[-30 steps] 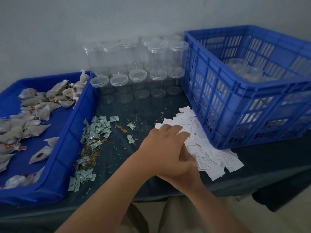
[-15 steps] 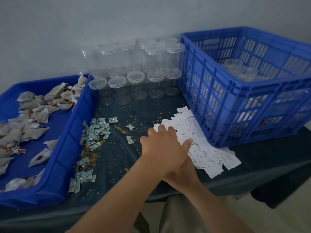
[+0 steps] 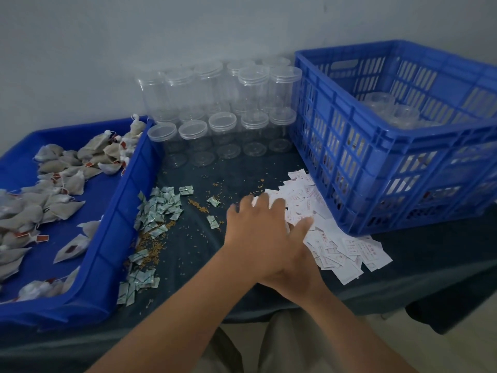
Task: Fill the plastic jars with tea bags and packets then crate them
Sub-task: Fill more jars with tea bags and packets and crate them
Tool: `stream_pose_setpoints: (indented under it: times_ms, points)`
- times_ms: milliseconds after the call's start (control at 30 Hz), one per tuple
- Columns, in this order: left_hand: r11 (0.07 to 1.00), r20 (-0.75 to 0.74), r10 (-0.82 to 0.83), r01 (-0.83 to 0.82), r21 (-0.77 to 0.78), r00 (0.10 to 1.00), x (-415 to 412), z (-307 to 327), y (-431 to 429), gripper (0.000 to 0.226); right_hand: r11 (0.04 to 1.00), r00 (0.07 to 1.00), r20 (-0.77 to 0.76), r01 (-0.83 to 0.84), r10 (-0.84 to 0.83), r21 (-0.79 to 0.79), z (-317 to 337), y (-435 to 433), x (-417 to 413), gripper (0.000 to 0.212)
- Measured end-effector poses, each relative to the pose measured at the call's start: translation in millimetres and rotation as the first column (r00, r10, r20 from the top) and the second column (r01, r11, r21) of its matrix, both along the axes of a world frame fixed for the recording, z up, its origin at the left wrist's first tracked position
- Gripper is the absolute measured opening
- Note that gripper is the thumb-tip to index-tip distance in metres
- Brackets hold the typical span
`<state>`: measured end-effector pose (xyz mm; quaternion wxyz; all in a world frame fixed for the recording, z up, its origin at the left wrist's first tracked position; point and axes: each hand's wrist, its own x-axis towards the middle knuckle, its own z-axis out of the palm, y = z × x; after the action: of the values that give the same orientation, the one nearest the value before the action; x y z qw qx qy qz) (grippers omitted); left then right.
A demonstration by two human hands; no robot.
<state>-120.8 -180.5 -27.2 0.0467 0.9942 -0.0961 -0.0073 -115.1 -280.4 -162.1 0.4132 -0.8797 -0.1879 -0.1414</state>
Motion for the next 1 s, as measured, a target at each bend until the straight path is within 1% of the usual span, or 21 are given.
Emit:
stream_pose_setpoints:
  times_ms: [33,67,100,133,200,267,367,467,533,600,633,667,700,733,767,833,900,933,967,1000]
  points:
    - [0.998,-0.023,0.058,-0.058,0.03,0.998,0,-2,-3,0.078,0.999,0.999,0.027,0.024,-0.023,-0.024,1,1,-1,0.058]
    - [0.997,-0.042,0.069,-0.068,0.029,0.997,1,-4,-5,0.07,0.995,0.997,0.056,0.063,-0.058,-0.084,2,1,-3,0.049]
    - [0.999,-0.035,0.041,-0.04,0.018,0.999,3,-5,-6,0.062,0.983,0.994,0.067,0.101,-0.092,-0.154,3,1,-4,0.046]
    - [1.0,-0.004,-0.009,0.009,0.022,1.0,4,-6,-6,0.055,0.97,0.99,0.07,0.133,-0.121,-0.206,4,2,-4,0.05]
    - [0.992,0.057,-0.115,0.111,0.06,0.992,6,-8,-2,0.047,0.945,0.98,0.086,0.195,-0.178,-0.262,5,4,-4,0.061]
    - [0.98,0.07,-0.19,0.185,0.072,0.979,8,-9,4,0.047,0.932,0.981,0.072,0.194,-0.18,-0.307,2,4,-3,0.067]
    - [0.96,0.064,-0.273,0.269,0.074,0.96,12,-10,13,0.049,0.93,0.979,0.089,0.203,-0.184,-0.307,-2,3,0,0.068]
    - [0.935,0.058,-0.353,0.35,0.06,0.934,16,-10,18,0.055,0.942,0.982,0.035,0.187,-0.184,-0.277,2,2,1,0.067]
    - [0.929,0.05,-0.369,0.368,0.027,0.928,17,-9,20,0.063,0.955,0.985,0.019,0.171,-0.172,-0.241,3,0,2,0.07]
    - [0.942,0.042,-0.335,0.334,0.016,0.941,14,-7,21,0.083,0.979,0.995,0.019,0.097,-0.095,-0.18,5,2,3,0.074]
    - [0.949,0.035,-0.314,0.314,0.014,0.949,11,-6,20,0.095,0.98,0.998,0.023,0.06,-0.057,-0.188,7,2,2,0.078]
    - [0.954,0.03,-0.3,0.3,0.011,0.953,9,-4,19,0.103,0.972,0.999,0.011,0.043,-0.042,-0.229,11,2,2,0.086]
    - [0.956,0.024,-0.295,0.294,0.011,0.955,7,-4,17,0.107,0.965,0.999,-0.01,0.038,-0.042,-0.26,14,-1,3,0.093]
    - [0.958,0.014,-0.287,0.287,0.01,0.958,7,-3,15,0.109,0.971,0.997,-0.053,0.042,-0.055,-0.236,20,-5,3,0.097]
    - [0.961,0.006,-0.277,0.277,-0.006,0.961,7,-3,14,0.11,0.981,0.994,-0.087,0.056,-0.073,-0.186,27,-9,5,0.096]
    - [0.966,-0.01,-0.246,0.244,-0.087,0.969,7,-3,13,0.11,0.977,0.996,-0.049,0.065,-0.076,-0.205,43,-18,8,0.096]
    - [0.959,-0.011,-0.207,0.2,-0.2,0.978,5,-3,15,0.113,0.953,0.998,-0.064,-0.009,-0.011,-0.304,65,-17,8,0.096]
    - [0.945,-0.001,-0.179,0.172,-0.28,0.984,4,-2,16,0.112,0.92,0.995,-0.09,-0.065,0.033,-0.387,78,-14,7,0.09]
    - [0.915,0.019,-0.147,0.143,-0.377,0.989,3,0,15,0.107,0.877,0.993,-0.103,-0.102,0.06,-0.469,88,-11,4,0.081]
    - [0.868,0.048,-0.116,0.125,-0.48,0.992,3,5,12,0.094,0.856,0.993,-0.089,-0.11,0.076,-0.504,100,-10,2,0.073]
